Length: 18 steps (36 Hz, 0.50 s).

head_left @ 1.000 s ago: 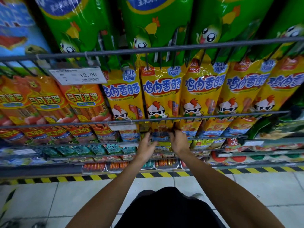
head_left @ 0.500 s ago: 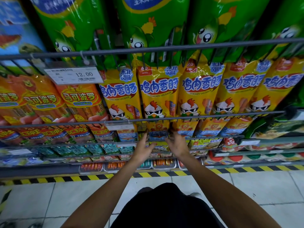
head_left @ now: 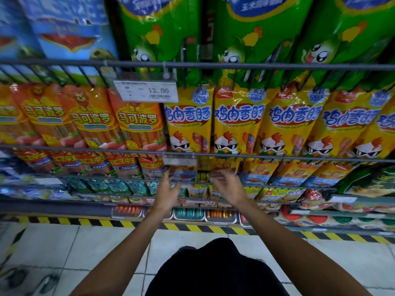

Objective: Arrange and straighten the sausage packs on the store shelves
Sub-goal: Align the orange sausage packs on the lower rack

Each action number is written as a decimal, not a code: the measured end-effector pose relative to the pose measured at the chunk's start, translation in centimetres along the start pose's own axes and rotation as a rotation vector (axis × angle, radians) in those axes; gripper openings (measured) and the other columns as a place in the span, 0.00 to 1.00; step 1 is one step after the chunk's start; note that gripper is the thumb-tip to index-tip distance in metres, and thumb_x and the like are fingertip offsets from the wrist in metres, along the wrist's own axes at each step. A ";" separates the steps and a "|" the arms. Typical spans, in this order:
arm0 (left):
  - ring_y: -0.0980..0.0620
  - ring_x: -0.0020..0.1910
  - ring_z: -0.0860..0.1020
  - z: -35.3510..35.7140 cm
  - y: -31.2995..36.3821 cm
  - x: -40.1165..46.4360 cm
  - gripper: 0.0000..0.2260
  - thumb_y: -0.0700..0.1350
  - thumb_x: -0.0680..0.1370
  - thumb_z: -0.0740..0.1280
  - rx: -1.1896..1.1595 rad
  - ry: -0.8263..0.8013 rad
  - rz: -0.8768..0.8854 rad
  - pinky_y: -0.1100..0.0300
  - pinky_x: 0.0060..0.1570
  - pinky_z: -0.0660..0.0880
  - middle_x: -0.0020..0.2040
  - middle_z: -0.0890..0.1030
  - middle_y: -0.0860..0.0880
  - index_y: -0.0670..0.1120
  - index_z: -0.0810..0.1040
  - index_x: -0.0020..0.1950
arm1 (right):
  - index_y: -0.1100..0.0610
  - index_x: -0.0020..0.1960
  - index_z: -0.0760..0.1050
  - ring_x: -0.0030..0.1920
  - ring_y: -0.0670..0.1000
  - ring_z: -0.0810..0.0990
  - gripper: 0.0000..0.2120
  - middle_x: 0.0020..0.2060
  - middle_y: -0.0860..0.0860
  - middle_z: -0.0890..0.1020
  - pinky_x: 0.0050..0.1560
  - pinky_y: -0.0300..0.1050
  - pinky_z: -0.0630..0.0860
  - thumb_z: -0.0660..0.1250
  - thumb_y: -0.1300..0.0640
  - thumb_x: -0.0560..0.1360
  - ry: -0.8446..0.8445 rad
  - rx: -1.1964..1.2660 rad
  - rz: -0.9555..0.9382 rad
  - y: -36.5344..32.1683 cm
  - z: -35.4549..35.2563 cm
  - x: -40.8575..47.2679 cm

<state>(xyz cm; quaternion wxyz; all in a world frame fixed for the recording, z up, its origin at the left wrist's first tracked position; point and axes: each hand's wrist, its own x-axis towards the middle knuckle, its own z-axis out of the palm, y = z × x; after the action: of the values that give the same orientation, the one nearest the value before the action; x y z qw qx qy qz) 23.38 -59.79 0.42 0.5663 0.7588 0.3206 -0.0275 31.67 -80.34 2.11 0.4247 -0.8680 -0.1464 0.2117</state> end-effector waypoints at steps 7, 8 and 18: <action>0.45 0.80 0.61 -1.5 0.8 1.0 0.36 0.46 0.84 0.65 0.066 -0.202 -0.101 0.49 0.76 0.60 0.82 0.56 0.48 0.46 0.45 0.84 | 0.64 0.60 0.76 0.45 0.61 0.81 0.20 0.44 0.62 0.81 0.45 0.57 0.79 0.66 0.46 0.81 -0.078 -0.131 0.133 -2.5 4.6 3.1; 0.45 0.79 0.61 -1.6 0.8 1.1 0.35 0.45 0.84 0.65 0.062 -0.204 -0.103 0.49 0.75 0.61 0.81 0.58 0.47 0.45 0.46 0.83 | 0.65 0.60 0.76 0.42 0.61 0.80 0.21 0.41 0.63 0.80 0.42 0.56 0.77 0.65 0.46 0.82 -0.083 -0.142 0.146 -2.6 5.2 3.4; 0.46 0.77 0.65 -2.1 0.3 1.9 0.30 0.46 0.83 0.64 0.045 -0.215 -0.046 0.47 0.75 0.63 0.79 0.65 0.47 0.49 0.56 0.82 | 0.64 0.53 0.79 0.35 0.58 0.77 0.13 0.40 0.61 0.82 0.34 0.47 0.70 0.61 0.54 0.84 0.132 -0.144 0.209 -2.9 8.0 4.2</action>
<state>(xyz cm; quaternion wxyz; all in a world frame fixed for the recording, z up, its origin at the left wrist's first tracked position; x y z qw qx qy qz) 24.40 -57.17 0.67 0.5797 0.7564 0.2744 -0.1288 31.16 -71.42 -0.99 0.3454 -0.9188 -0.0417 0.1863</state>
